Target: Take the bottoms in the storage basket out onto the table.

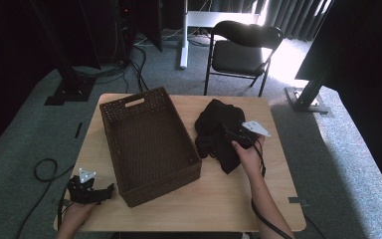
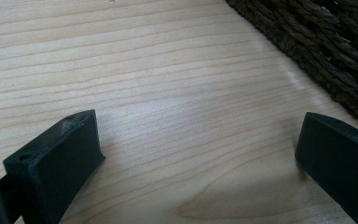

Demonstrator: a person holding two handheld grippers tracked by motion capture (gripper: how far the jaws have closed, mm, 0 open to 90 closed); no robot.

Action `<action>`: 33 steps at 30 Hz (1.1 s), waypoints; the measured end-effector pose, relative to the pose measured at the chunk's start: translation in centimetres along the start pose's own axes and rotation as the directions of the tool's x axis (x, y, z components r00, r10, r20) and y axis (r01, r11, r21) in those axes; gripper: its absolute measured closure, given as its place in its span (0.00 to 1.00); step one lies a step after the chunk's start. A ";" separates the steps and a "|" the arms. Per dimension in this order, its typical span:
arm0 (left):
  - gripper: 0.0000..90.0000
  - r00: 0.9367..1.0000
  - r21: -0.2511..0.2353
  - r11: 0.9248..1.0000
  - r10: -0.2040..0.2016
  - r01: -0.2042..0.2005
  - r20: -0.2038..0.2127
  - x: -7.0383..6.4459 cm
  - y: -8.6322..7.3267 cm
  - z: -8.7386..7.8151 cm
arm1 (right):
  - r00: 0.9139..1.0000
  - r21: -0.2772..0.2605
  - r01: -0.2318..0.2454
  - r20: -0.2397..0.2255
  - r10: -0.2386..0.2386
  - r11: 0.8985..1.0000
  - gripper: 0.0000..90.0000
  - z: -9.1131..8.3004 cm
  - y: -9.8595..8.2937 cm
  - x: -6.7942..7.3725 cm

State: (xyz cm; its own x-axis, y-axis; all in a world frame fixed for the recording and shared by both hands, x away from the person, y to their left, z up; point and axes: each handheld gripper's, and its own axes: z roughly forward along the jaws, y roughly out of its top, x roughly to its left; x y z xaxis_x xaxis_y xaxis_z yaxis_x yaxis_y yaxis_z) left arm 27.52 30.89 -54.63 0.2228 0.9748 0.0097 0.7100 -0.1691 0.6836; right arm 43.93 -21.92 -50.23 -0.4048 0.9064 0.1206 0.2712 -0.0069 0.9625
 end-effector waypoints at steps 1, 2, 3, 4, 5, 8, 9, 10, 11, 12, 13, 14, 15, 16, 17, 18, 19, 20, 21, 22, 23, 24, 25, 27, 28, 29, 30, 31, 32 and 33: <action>0.00 1.000 0.000 1.000 0.000 0.000 0.000 0.0 0.0 0.0 | 1.000 0.022 0.023 -0.019 -0.022 1.000 0.23 -0.1 0.1 -0.1; 0.00 1.000 0.000 1.000 0.000 0.000 0.000 0.0 0.0 0.0 | 0.999 0.043 0.040 -0.031 -0.039 0.998 0.22 -0.2 0.1 -0.1; 0.00 1.000 0.000 1.000 0.000 0.000 0.000 0.0 0.0 0.0 | 0.999 0.048 0.034 -0.036 -0.032 0.998 0.22 -0.2 0.1 -0.2; 0.00 1.000 0.000 1.000 0.000 0.000 0.000 0.0 0.0 0.0 | 0.999 0.045 0.010 -0.040 -0.008 0.999 0.22 -0.3 0.1 -0.2; 0.00 1.000 0.000 1.000 0.000 0.000 0.000 0.0 0.0 0.0 | 0.999 0.040 -0.006 -0.041 0.008 0.999 0.23 -0.3 0.1 -0.3; 0.00 1.000 0.000 1.000 0.000 0.000 0.000 0.0 0.0 0.0 | 0.999 0.055 0.003 -0.046 0.000 0.998 0.22 -0.5 0.2 -0.5; 0.00 1.000 0.000 1.000 0.000 0.000 0.000 0.0 0.0 0.0 | 0.999 0.060 0.019 -0.052 -0.016 0.998 0.22 -0.7 0.3 -0.7; 0.00 1.000 0.000 1.000 0.000 0.000 0.000 0.0 0.0 0.0 | 0.998 0.059 0.027 -0.062 -0.024 0.998 0.20 -0.8 0.3 -0.7; 0.00 1.000 0.000 1.000 0.000 0.000 0.000 0.0 0.0 0.0 | 0.996 0.060 0.056 -0.073 -0.052 0.997 0.18 -0.9 0.4 -0.7; 0.00 1.000 0.000 1.000 0.000 0.000 0.000 0.0 0.0 0.0 | 0.993 0.063 0.084 -0.091 -0.078 0.994 0.15 -1.0 0.5 -0.7; 0.00 1.000 0.000 1.000 0.000 0.000 0.000 0.0 0.0 0.0 | 0.989 0.064 0.101 -0.116 -0.093 0.993 0.14 -1.2 0.5 -0.7; 0.00 1.000 0.000 1.000 0.000 0.000 0.000 0.0 0.0 0.0 | 0.986 0.056 0.115 -0.131 -0.107 0.992 0.14 -1.3 0.6 -0.7; 0.00 1.000 0.000 1.000 0.000 0.000 0.000 0.0 0.0 0.0 | 0.986 0.056 0.115 -0.131 -0.107 0.992 0.14 -1.3 0.6 -0.7; 0.00 1.000 0.000 1.000 0.000 0.000 0.000 0.0 0.0 0.0 | 0.982 0.050 0.128 -0.148 -0.119 0.991 0.14 -1.5 0.7 -0.8; 0.00 1.000 0.000 1.000 0.000 0.000 0.000 0.0 0.0 0.0 | 0.979 0.047 0.137 -0.159 -0.128 0.989 0.14 -1.7 0.7 -0.8; 0.00 1.000 0.000 1.000 0.000 0.000 0.000 0.0 0.0 0.0 | 0.977 0.039 0.139 -0.166 -0.130 0.990 0.14 -1.9 0.8 -0.9; 0.00 1.000 0.000 1.000 0.000 0.000 0.000 0.0 0.0 0.0 | 0.976 0.040 0.145 -0.168 -0.136 0.989 0.13 -2.0 0.8 -1.0; 0.00 1.000 0.000 1.000 0.000 0.000 0.000 0.0 0.0 0.0 | 0.976 0.039 0.147 -0.167 -0.138 0.988 0.13 -2.1 0.8 -1.1; 0.00 1.000 0.000 1.000 0.000 0.000 0.000 0.0 0.0 0.0 | 0.977 0.038 0.138 -0.167 -0.130 0.990 0.13 -2.2 0.8 -1.1; 0.00 1.000 0.000 1.000 0.000 0.000 0.000 0.0 0.0 0.0 | 0.977 0.038 0.141 -0.168 -0.133 0.989 0.13 -2.4 0.8 -1.2; 0.00 1.000 0.000 1.000 0.000 0.000 0.000 0.0 0.0 0.0 | 0.978 0.036 0.144 -0.160 -0.136 0.989 0.12 -2.5 0.8 -1.2; 0.00 1.000 0.000 1.000 0.000 0.000 0.000 0.0 0.0 0.0 | 0.978 0.035 0.143 -0.160 -0.136 0.989 0.12 -2.6 0.8 -1.3; 0.00 1.000 0.000 1.000 0.000 0.000 0.000 0.0 0.0 0.0 | 0.976 0.038 0.143 -0.172 -0.135 0.989 0.12 -2.8 0.8 -1.3; 0.00 1.000 0.000 1.000 0.000 0.000 0.000 0.0 0.0 0.0 | 0.976 0.036 0.151 -0.166 -0.143 0.988 0.12 -3.1 0.8 -1.3; 0.00 1.000 0.000 1.000 0.000 0.000 0.000 0.0 0.0 0.0 | 0.976 0.036 0.151 -0.166 -0.143 0.988 0.12 -3.1 0.8 -1.3; 0.00 1.000 0.000 1.000 0.000 0.000 0.000 0.0 0.0 0.0 | 0.975 0.036 0.146 -0.174 -0.137 0.989 0.12 -3.3 0.8 -1.4; 0.00 1.000 0.000 1.000 0.000 0.000 0.000 0.0 0.0 0.0 | 0.976 0.033 0.144 -0.173 -0.136 0.989 0.12 -3.6 0.7 -1.5; 0.00 1.000 0.000 1.000 0.000 0.000 0.000 0.0 0.0 0.0 | 0.975 0.031 0.142 -0.178 -0.135 0.989 0.12 -3.8 0.7 -1.5; 0.00 1.000 0.000 1.000 0.000 0.000 0.000 0.0 0.0 0.0 | 0.975 0.031 0.141 -0.177 -0.133 0.990 0.12 -4.0 0.6 -1.5; 0.00 1.000 0.000 1.000 0.000 0.000 0.000 0.0 0.0 0.0 | 0.975 0.034 0.146 -0.175 -0.138 0.989 0.12 -4.2 0.6 -1.6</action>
State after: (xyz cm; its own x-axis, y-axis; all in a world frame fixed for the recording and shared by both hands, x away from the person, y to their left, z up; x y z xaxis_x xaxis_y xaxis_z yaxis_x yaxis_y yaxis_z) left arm 27.52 30.88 -54.63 0.2229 0.9748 0.0098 0.7101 -0.1692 0.6835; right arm 41.09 -25.12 -48.85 -0.5847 0.8108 0.0273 0.2386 0.1397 0.9610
